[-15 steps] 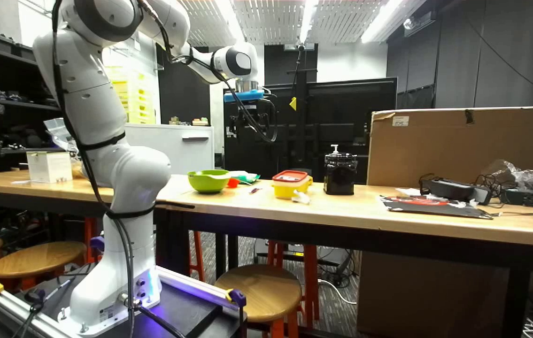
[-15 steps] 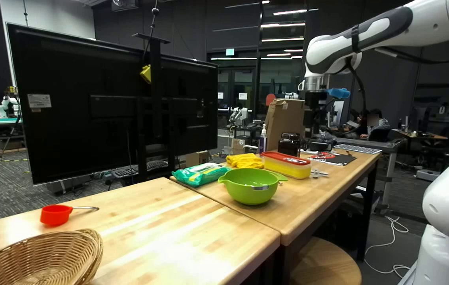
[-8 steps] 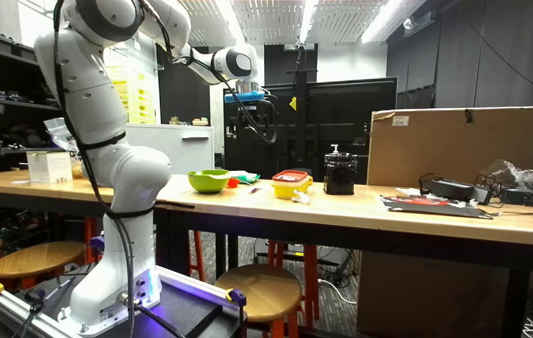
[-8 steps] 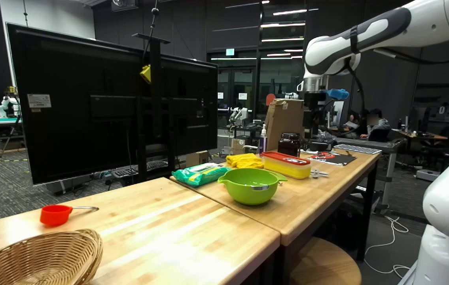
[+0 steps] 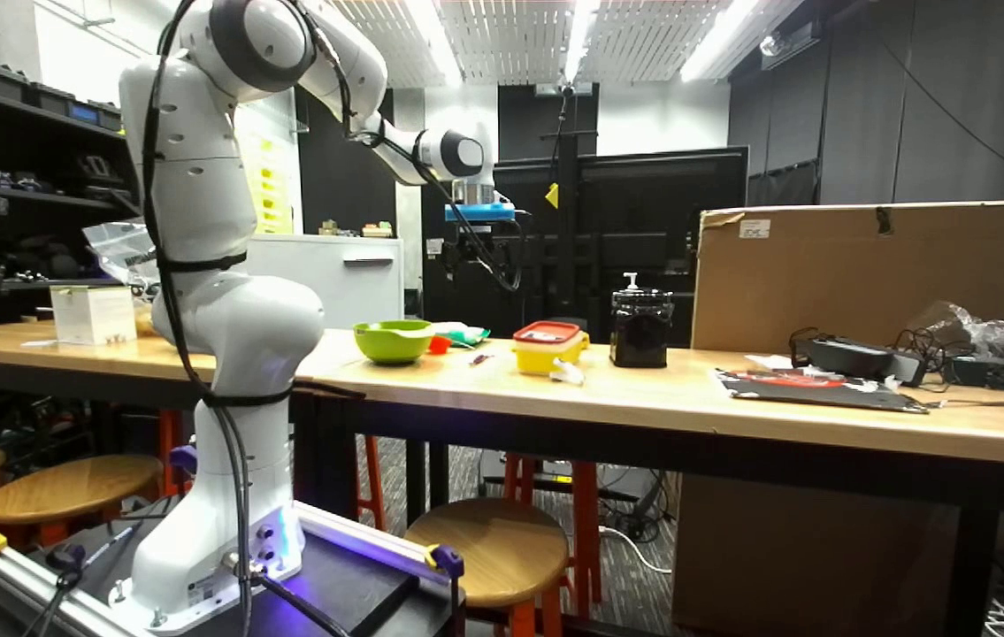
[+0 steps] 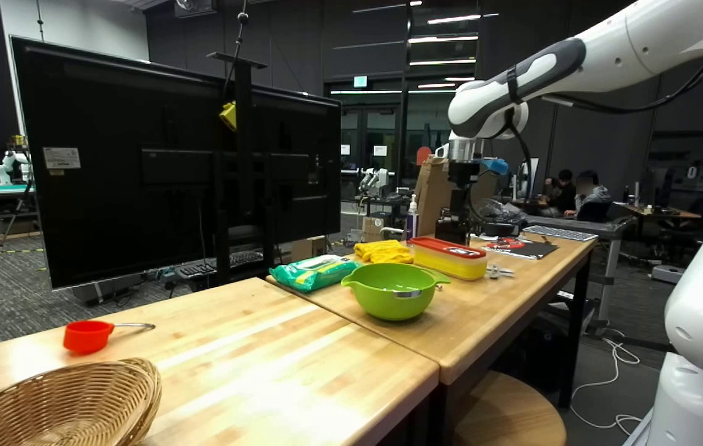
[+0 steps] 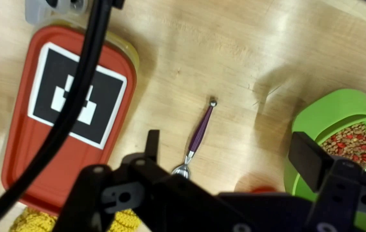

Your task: Use the silver spoon to stir the contents in the green bowl.

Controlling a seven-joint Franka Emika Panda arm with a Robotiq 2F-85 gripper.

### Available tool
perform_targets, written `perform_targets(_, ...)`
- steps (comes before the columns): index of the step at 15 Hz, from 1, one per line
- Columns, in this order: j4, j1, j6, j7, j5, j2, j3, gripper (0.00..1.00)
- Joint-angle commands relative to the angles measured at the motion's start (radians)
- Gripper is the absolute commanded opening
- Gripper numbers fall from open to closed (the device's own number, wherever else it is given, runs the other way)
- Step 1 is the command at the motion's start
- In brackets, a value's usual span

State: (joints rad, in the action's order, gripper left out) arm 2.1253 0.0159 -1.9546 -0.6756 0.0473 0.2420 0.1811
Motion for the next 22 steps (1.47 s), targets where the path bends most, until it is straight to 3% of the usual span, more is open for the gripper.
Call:
perform_targets(1,-0.112,-0.005,-0.049,-0.107,-0.114,-0.154,0.002,1.0)
perform_targets(7,-0.274,-0.047,-0.053,-0.098,-0.206,-0.362,-0.054,1.0)
perform_targets(14,-0.381,-0.075,-0.07,0.146,-0.178,-0.493,-0.104,1.0)
perform_targets(22,-0.411,-0.074,-0.059,0.403,-0.141,-0.537,-0.121,1.0)
